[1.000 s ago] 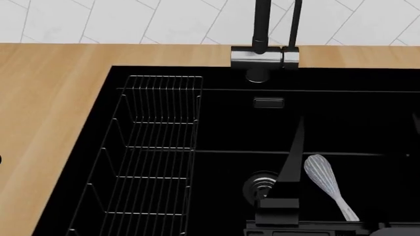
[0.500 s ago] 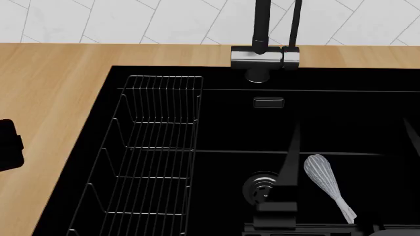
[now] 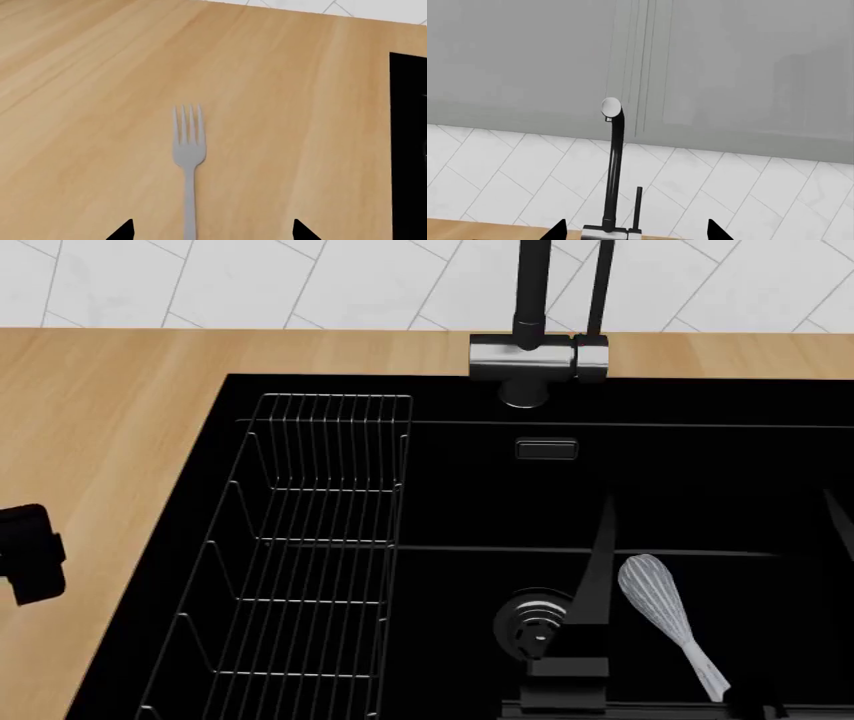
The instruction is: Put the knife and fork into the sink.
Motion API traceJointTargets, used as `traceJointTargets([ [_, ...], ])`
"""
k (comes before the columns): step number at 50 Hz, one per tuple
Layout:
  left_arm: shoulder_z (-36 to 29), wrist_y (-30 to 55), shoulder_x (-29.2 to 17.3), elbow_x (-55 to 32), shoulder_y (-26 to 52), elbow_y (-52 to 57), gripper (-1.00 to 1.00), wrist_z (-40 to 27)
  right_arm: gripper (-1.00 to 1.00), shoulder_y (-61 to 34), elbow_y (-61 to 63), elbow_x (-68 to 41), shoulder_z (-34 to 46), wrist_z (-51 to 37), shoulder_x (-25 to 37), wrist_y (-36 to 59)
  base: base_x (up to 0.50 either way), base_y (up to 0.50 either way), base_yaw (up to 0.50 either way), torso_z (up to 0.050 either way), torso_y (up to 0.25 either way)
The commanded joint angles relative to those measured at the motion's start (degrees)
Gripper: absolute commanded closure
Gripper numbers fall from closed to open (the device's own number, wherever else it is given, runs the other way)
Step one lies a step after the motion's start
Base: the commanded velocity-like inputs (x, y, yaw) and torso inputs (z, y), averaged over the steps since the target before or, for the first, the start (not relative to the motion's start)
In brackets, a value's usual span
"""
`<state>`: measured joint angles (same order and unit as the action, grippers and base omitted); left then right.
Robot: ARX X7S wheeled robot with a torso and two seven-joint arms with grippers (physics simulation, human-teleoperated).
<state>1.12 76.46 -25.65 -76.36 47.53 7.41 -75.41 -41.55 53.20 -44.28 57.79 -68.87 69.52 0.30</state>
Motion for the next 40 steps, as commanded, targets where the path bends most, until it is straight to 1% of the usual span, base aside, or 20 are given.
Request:
traceJointTargets([
  [1,0.59,0.08,0.78,0.95,-0.68,-1.20,-1.00,1.02,-1.00,0.38,-1.14,0.82,-1.16,0.94,-0.63,-0.64,0.00,0.00,0.00,0.000,0.000],
  [8,1.08,-1.07,0.63,1.06,-1.60,-1.79,-1.00,1.64,-1.00,0.70,-1.48,1.07,-1.10,1.13,-0.92,-0.91,0.00,0.00,0.00,0.000,0.000],
  [24,-0.53,-3.62,-0.26,3.83,-2.01,-4.57,-1.00,5.17,-1.00,1.83,-1.45,1.80,-1.05,0.69,-0.47,-1.88,0.00,0.00,0.00,0.000,0.000],
  [30,-1.48,-4.93,-1.07,5.50,-1.85,-6.15,-1.00,7.45,-1.00,2.16,-1.29,2.03,-1.04,0.42,-0.35,-2.02,0.00,0.00,0.00,0.000,0.000],
  [40,-1.35,-6.37,-1.35,6.37,-2.68,-7.80,-1.00,8.23,-1.00,1.83,-1.10,1.81,-1.21,0.49,-0.56,-1.46,0.00,0.00,0.00,0.000,0.000],
])
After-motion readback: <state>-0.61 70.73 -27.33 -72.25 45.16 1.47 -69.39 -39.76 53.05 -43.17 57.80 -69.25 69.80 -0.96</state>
